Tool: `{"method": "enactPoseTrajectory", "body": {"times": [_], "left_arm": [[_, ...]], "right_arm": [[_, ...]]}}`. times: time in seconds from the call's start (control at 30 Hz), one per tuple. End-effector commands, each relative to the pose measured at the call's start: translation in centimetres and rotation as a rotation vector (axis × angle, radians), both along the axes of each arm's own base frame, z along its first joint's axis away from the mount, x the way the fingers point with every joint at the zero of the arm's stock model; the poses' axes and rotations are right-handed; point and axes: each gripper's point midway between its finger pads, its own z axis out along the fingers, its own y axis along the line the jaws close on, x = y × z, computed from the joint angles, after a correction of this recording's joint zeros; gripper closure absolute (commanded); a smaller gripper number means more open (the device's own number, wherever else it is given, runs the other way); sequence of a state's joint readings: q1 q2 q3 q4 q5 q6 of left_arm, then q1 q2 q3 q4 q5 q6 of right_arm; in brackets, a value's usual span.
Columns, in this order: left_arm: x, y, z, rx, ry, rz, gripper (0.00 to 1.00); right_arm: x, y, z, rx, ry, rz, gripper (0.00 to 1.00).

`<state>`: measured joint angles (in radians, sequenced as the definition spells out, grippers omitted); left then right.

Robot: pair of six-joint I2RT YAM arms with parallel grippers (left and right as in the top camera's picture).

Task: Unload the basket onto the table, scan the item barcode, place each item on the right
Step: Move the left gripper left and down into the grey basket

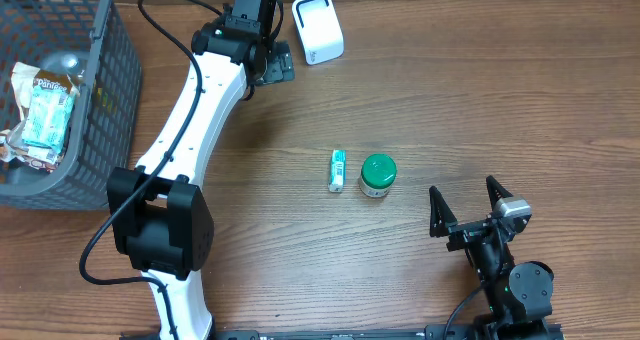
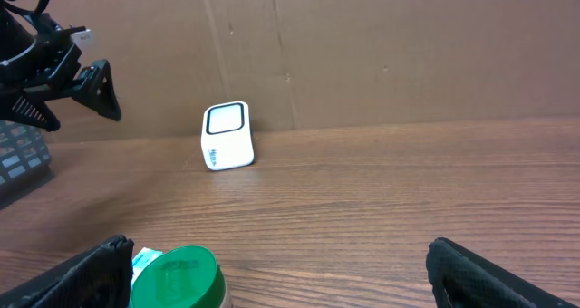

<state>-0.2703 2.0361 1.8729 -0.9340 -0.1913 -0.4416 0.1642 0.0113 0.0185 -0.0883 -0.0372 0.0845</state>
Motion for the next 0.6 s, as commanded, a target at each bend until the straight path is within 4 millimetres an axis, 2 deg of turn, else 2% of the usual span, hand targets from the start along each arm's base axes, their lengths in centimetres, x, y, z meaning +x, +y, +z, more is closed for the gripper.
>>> {"method": "enactPoseTrajectory", "body": {"times": [0.0,0.03,0.1,0.17,0.27,0.43,0.57], "left_arm": [[0.2,-0.1,1.3,-0.016,-0.029,-0.004,0.0],[0.2,-0.3,1.3,-0.021,-0.026,-0.021,0.07],[0.2,-1.8,1.7,-0.036,-0.025,-0.178,0.26],[0.5,-1.9,3.2,-0.046,-0.046,-0.223,0.27],[1.8,-0.1,7.6,-0.037,-0.129,-0.19,0.24],[3.7,5.4,17.0,-0.023,-0.341,-0.112,0.18],[3.9,12.2,24.1,0.002,-0.522,0.014,0.04]], "right_arm": [[0.0,0.0,-0.2,-0.003,-0.004,-0.001,0.0],[0.0,0.0,-0.2,-0.003,-0.004,-0.001,0.0],[0.0,0.0,-0.2,-0.003,-0.004,-0.001,0.0],[0.0,0.0,-0.2,-0.003,-0.004,-0.001,0.0],[0.0,0.0,-0.2,-0.003,-0.004,-0.001,0.0],[0.0,0.0,-0.2,-0.003,-0.004,-0.001,0.0],[0.0,0.0,-0.2,-0.003,-0.004,-0.001,0.0]]}}
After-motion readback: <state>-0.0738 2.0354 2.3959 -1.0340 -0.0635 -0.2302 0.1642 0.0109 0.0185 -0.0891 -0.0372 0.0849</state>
